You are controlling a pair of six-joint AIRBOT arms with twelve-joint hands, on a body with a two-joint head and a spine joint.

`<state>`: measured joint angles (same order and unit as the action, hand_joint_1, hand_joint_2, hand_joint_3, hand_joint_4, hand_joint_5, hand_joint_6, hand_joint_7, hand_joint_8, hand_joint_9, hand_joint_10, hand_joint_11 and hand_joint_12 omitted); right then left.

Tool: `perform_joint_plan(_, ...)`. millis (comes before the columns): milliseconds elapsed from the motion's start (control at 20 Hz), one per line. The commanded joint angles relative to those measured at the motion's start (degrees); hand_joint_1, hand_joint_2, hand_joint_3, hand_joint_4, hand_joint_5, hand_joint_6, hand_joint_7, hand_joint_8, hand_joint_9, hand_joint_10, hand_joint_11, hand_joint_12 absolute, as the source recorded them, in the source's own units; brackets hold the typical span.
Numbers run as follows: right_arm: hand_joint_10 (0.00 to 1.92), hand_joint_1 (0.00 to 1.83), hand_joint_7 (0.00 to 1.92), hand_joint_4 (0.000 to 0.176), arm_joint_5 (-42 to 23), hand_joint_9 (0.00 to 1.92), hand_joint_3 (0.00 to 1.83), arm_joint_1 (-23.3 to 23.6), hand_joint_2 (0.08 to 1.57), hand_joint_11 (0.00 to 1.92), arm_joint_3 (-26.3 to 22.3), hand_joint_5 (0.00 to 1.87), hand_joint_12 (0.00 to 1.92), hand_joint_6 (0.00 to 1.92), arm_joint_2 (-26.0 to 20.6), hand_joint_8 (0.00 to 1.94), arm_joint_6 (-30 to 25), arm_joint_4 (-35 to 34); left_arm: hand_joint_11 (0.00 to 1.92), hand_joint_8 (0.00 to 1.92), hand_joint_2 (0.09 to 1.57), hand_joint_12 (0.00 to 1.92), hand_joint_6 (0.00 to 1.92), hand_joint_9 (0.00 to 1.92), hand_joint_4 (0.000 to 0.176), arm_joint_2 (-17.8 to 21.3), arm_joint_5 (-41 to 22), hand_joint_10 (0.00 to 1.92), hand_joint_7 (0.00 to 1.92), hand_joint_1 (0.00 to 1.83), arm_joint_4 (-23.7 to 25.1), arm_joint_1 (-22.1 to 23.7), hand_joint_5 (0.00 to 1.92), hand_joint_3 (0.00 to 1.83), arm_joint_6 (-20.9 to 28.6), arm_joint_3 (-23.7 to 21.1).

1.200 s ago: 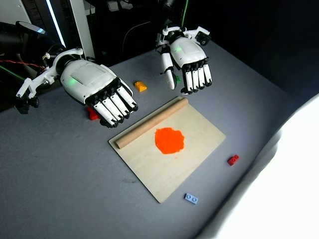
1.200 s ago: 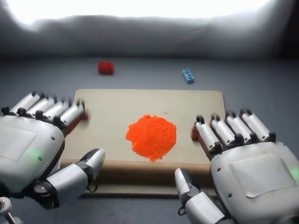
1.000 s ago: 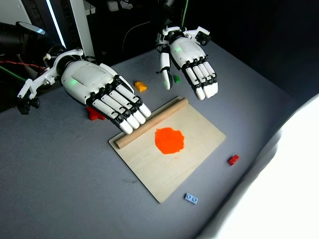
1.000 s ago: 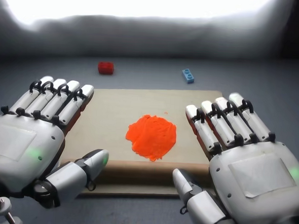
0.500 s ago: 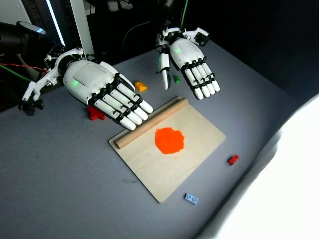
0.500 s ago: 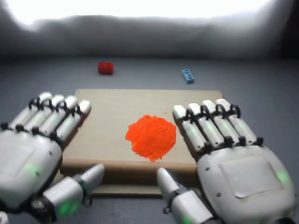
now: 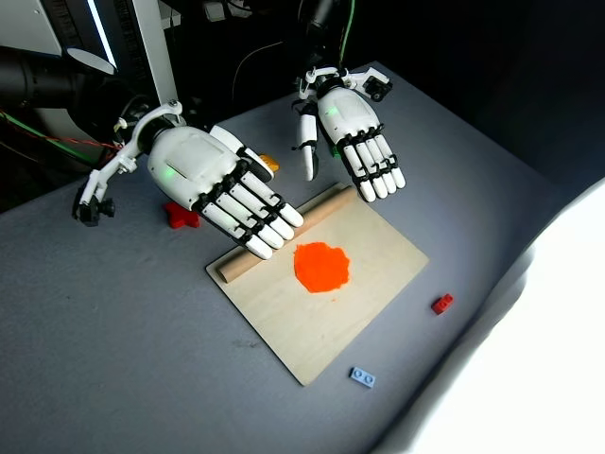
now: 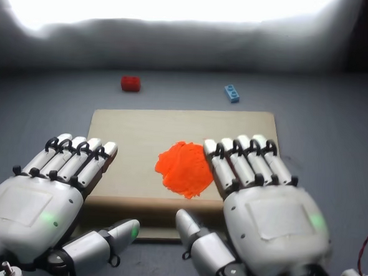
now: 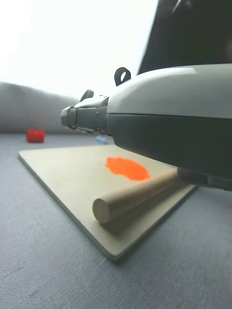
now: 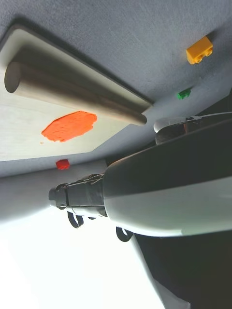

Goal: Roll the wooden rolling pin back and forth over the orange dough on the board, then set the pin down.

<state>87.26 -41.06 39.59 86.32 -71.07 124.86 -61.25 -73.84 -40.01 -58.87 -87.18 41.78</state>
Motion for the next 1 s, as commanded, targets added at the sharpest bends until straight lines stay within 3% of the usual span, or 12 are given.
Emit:
perform_joint_plan(0, 0.0, 0.0, 0.05, 0.0, 4.5, 0.01, 0.0, -0.4, 1.31, 0.0, 0.4, 0.06, 0.0, 0.0, 0.5, 0.0, -1.1, 6.0, 0.0, 0.0, 1.21, 0.0, 0.0, 0.0, 0.0, -0.2, -5.9, 0.0, 0.0, 0.0, 2.1, -0.1, 0.0, 0.01, -0.4, 0.5)
perform_joint_plan(250, 0.01, 0.0, 0.06, 0.0, 6.1, 0.03, 0.0, -1.5, 1.27, 0.0, 4.4, 0.06, 0.0, 0.01, 4.9, 0.0, -3.5, 9.0, 0.0, 0.0, 1.2, 0.0, 0.0, 0.0, 0.0, -2.5, -4.5, 0.0, 0.0, 0.0, 2.0, 0.0, 0.0, 0.0, -1.4, 1.6)
perform_joint_plan(600, 0.0, 0.0, 0.04, 0.0, 5.2, 0.0, 0.02, -2.8, 1.35, 0.0, 11.3, 0.06, 0.0, 0.0, 8.3, 0.0, -3.5, 9.1, 0.0, 0.0, 1.27, 0.0, 0.0, 0.0, 0.0, -4.6, -3.2, 0.0, 0.0, 0.0, 2.0, 0.7, 0.0, 0.04, -2.1, 3.7)
perform_joint_plan(950, 0.01, 0.0, 0.07, 0.0, 3.8, 0.03, 0.06, -4.2, 1.46, 0.0, 13.2, 0.08, 0.0, 0.01, 9.2, 0.01, -5.3, 9.1, 0.0, 0.0, 1.36, 0.0, 0.0, 0.0, 0.0, -6.0, -1.5, 0.0, 0.0, 0.0, 2.0, 2.2, 0.0, 0.07, -3.5, 5.2)
